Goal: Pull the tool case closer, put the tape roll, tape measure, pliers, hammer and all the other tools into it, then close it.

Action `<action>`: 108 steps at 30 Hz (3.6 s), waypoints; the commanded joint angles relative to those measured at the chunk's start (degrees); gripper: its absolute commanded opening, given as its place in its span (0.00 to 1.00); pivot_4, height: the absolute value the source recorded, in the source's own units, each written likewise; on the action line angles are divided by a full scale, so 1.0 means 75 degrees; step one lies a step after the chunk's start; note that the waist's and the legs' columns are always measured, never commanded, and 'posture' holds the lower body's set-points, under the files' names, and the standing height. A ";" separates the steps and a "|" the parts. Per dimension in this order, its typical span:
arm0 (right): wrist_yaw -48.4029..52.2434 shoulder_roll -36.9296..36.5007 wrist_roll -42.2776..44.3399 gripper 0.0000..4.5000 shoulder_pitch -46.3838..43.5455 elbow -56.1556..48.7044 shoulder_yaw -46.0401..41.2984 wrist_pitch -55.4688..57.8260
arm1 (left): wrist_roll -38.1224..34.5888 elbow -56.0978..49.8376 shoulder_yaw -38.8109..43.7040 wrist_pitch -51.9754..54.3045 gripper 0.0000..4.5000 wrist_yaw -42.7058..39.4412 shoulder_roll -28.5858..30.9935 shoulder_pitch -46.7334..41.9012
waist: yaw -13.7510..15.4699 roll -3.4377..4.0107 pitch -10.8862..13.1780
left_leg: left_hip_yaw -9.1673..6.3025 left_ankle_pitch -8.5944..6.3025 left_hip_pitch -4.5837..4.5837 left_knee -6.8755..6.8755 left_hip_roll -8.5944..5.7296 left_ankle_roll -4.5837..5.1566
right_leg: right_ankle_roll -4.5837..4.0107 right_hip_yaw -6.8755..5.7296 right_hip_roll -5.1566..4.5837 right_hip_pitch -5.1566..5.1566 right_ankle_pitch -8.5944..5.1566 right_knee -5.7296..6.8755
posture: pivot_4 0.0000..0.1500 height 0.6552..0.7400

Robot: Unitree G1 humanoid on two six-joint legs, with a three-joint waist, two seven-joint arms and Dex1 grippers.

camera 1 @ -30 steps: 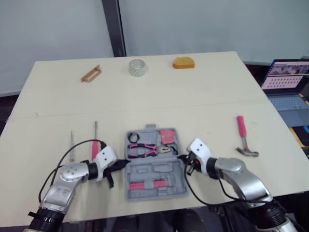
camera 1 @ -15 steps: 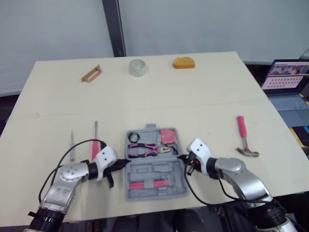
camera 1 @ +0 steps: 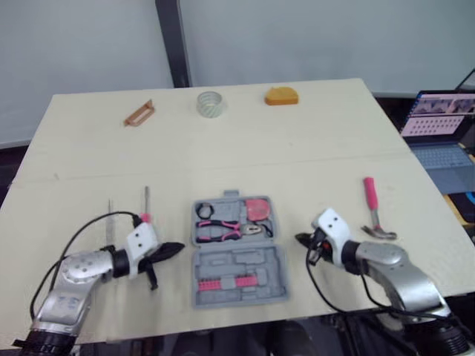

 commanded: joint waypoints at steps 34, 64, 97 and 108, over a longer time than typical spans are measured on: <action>0.0516 -0.0709 0.0327 0.01 -0.0026 -0.0534 -0.0346 -0.1049 | -0.1278 -0.2163 0.1943 0.0328 0.00 0.0247 -0.0417 0.2450 | -0.0053 0.0105 0.0073 | -0.0611 0.0216 -0.0099 -0.0121 -0.0223 -0.0010 | 0.0025 -0.0550 -0.0162 0.0376 0.0011 -0.0229 | 1.00 1.00; 0.3244 -0.2121 0.1087 1.00 0.2535 -0.0278 -0.1656 -0.3580 | -0.0867 -0.2088 0.3238 -0.1367 0.99 -0.0493 -0.0834 0.4740 | 0.0046 0.0079 0.0088 | -0.0472 0.0191 -0.0101 -0.0113 -0.0221 0.0018 | 0.0050 -0.0411 -0.0161 0.0287 0.0034 -0.0254 | 1.00 1.00; 0.3190 -0.1185 0.1831 1.00 0.1761 -0.0201 -0.1727 -0.4554 | -0.2099 -0.2994 0.4113 0.7147 0.99 0.7235 -0.1261 -0.0285 | 0.0047 0.0060 0.0080 | -0.0446 0.0186 -0.0093 -0.0091 -0.0213 0.0028 | 0.0070 -0.0372 -0.0154 0.0285 0.0061 -0.0226 | 1.00 1.00; 0.2978 -0.1184 0.1670 1.00 0.1978 -0.0086 -0.1866 -0.4821 | -0.1071 -0.1026 0.2675 0.7144 0.99 0.7053 -0.1097 -0.1660 | 0.0036 0.0059 0.0079 | -0.0432 0.0187 -0.0092 -0.0103 -0.0213 0.0026 | 0.0070 -0.0359 -0.0150 0.0270 0.0061 -0.0226 | 1.00 1.00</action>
